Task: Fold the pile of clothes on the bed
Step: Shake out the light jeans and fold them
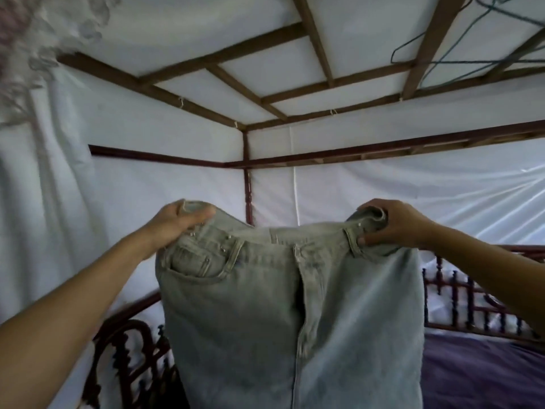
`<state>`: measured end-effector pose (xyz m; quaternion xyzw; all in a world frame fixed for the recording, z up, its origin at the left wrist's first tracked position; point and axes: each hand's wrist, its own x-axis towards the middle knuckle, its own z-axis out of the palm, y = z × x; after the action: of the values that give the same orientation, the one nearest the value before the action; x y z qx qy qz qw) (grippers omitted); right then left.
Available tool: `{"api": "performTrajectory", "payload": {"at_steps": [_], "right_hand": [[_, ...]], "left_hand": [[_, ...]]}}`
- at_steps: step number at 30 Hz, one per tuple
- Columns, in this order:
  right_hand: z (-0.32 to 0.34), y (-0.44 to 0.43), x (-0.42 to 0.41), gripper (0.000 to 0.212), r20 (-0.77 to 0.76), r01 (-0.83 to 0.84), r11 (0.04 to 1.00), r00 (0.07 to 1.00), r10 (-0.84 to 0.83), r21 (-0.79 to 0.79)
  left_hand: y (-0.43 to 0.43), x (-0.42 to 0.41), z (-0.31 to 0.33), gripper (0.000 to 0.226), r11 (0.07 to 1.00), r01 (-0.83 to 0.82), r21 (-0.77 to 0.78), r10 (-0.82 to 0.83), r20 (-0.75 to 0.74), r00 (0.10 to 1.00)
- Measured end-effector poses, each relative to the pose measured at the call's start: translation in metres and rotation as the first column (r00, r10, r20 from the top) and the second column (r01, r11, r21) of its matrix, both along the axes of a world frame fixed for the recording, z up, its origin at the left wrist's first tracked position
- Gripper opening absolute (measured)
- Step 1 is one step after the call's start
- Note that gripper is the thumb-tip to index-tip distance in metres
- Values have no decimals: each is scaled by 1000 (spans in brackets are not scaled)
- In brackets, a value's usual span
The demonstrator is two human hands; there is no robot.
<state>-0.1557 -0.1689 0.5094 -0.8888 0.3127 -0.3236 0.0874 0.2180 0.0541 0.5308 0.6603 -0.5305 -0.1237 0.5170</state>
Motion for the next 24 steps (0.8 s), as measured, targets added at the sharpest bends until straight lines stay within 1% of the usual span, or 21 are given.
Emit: {"api": "performTrajectory", "payload": {"at_steps": [2, 3, 4, 5, 8, 10, 12, 14, 15, 17, 19, 22, 24], "right_hand": [[12, 1, -2, 49, 116, 101, 994, 989, -95, -48], [20, 3, -3, 48, 161, 131, 990, 980, -120, -55], [29, 6, -3, 47, 192, 139, 989, 973, -126, -54], [36, 11, -4, 45, 220, 120, 992, 969, -108, -41], [42, 35, -5, 32, 298, -27, 999, 954, 16, 32], [33, 53, -8, 27, 358, -115, 989, 931, 73, 98], [14, 65, -14, 28, 425, -163, 969, 902, 70, 188], [-16, 72, -25, 29, 467, -152, 958, 884, 22, 243], [-34, 75, -33, 30, 482, -129, 960, 876, -8, 250], [-73, 79, -56, 31, 467, -9, 972, 878, -105, 236], [-110, 81, -90, 33, 401, 136, 961, 888, -226, 242], [-164, 82, -154, 33, 230, 347, 895, 881, -414, 281], [-198, 88, -199, 34, 103, 505, 820, 831, -546, 272]], "left_hand": [[8, 1, 21, 73, 999, 46, 17, -48, 166, 985], [11, 4, 33, 78, 999, 24, 24, -29, 247, 969], [13, 7, 43, 78, 1000, -23, 18, 16, 305, 952], [13, 11, 50, 72, 998, -68, -6, 66, 331, 941], [5, 29, 57, 49, 982, -168, -85, 186, 314, 931], [-10, 39, 47, 42, 965, -238, -111, 261, 294, 920], [-34, 41, 29, 31, 931, -337, -139, 363, 247, 899], [-62, 28, 5, 10, 903, -389, -183, 424, 232, 875], [-77, 16, -7, 13, 900, -389, -197, 429, 241, 871], [-107, -13, -34, 18, 904, -380, -199, 423, 269, 865], [-132, -49, -59, 14, 922, -351, -162, 386, 336, 859], [-166, -113, -88, 7, 951, -300, -70, 293, 509, 809], [-190, -161, -105, 10, 973, -230, -18, 194, 601, 775]]}}
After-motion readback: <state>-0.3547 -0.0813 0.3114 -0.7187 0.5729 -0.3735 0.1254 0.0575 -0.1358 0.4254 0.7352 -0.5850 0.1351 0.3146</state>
